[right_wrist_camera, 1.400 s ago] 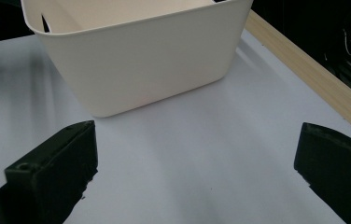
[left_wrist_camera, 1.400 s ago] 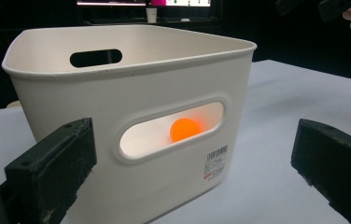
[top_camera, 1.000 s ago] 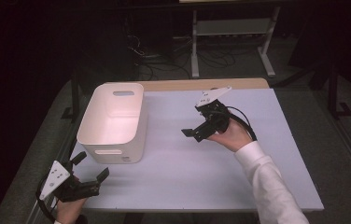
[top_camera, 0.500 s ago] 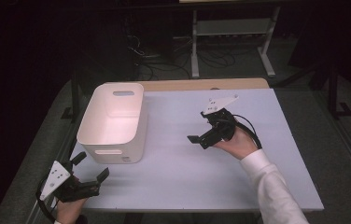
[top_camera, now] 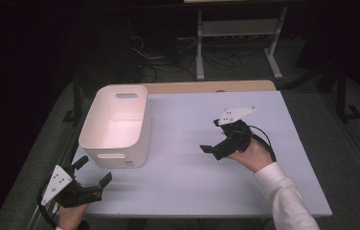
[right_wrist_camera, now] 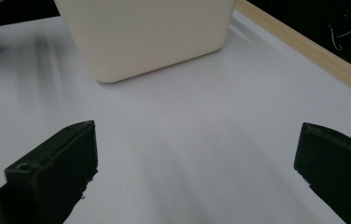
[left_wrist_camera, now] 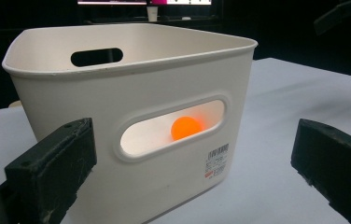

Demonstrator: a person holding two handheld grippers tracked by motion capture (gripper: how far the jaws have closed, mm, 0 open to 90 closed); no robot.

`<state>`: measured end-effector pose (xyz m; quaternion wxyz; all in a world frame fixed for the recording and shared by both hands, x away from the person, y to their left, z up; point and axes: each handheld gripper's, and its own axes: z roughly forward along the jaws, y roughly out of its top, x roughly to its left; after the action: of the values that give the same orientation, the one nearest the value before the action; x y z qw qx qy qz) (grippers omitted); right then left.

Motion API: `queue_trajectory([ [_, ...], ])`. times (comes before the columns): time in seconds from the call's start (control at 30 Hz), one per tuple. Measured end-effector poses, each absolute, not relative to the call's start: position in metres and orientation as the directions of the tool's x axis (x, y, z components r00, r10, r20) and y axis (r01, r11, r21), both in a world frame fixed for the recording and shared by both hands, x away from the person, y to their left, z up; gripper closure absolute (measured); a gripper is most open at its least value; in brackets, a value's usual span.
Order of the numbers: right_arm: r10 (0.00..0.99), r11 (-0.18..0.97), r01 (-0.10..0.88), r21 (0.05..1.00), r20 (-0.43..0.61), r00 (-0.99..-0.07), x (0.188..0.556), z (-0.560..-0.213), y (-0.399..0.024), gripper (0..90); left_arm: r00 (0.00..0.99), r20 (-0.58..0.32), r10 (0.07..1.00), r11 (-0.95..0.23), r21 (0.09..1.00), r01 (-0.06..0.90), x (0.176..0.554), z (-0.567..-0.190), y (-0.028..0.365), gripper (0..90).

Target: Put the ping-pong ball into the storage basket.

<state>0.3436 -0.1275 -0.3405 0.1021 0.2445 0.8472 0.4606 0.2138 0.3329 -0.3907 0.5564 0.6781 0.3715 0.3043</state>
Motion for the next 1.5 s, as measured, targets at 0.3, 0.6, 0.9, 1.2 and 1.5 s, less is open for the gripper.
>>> queue_trajectory([
  [0.3,0.516,0.447,0.323,0.834,0.055,-0.855,0.334,-0.350,-0.137,0.0,0.539,0.002,0.842,-0.108,0.981,0.164,0.214,-0.391,0.333,0.0],
  [0.6,0.520,0.425,0.337,0.840,0.078,-0.850,0.329,-0.360,-0.145,0.0,0.535,-0.004,0.845,-0.098,0.982,0.162,0.213,-0.390,0.333,0.0],
  [0.9,0.543,0.397,0.334,0.855,0.075,-0.836,0.325,-0.368,-0.162,0.0,0.534,-0.004,0.845,-0.096,0.983,0.158,0.212,-0.390,0.333,0.0],
  [1.2,0.566,0.343,0.368,0.865,0.123,-0.816,0.318,-0.375,-0.180,0.0,0.535,-0.004,0.845,-0.095,0.983,0.157,0.213,-0.390,0.333,0.0],
  [1.5,0.593,0.297,0.351,0.888,0.117,-0.797,0.309,-0.379,-0.196,0.0,0.538,-0.003,0.843,-0.096,0.983,0.157,0.212,-0.390,0.333,0.0],
])
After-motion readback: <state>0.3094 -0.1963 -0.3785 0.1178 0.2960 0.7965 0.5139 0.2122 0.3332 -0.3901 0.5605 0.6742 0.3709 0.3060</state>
